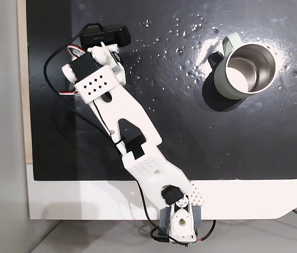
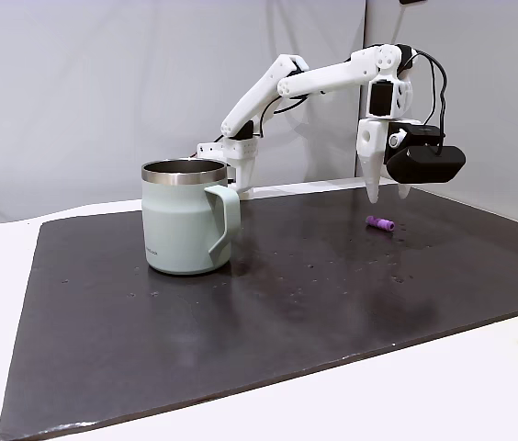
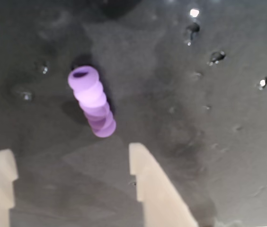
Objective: Grasp a pengrip and put it in the cup.
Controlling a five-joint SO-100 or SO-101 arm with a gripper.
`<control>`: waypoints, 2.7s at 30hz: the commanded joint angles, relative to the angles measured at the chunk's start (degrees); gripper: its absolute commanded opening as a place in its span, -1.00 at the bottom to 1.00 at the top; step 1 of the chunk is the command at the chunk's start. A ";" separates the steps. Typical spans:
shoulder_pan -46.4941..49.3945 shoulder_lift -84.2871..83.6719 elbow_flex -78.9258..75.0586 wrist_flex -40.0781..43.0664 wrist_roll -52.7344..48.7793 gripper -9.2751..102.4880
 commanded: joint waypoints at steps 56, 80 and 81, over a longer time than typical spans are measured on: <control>19.69 32.52 5.62 0.44 10.11 -0.83; 52.03 34.98 6.06 0.00 -2.46 -0.83; 52.38 33.66 5.54 -0.09 -2.64 -0.83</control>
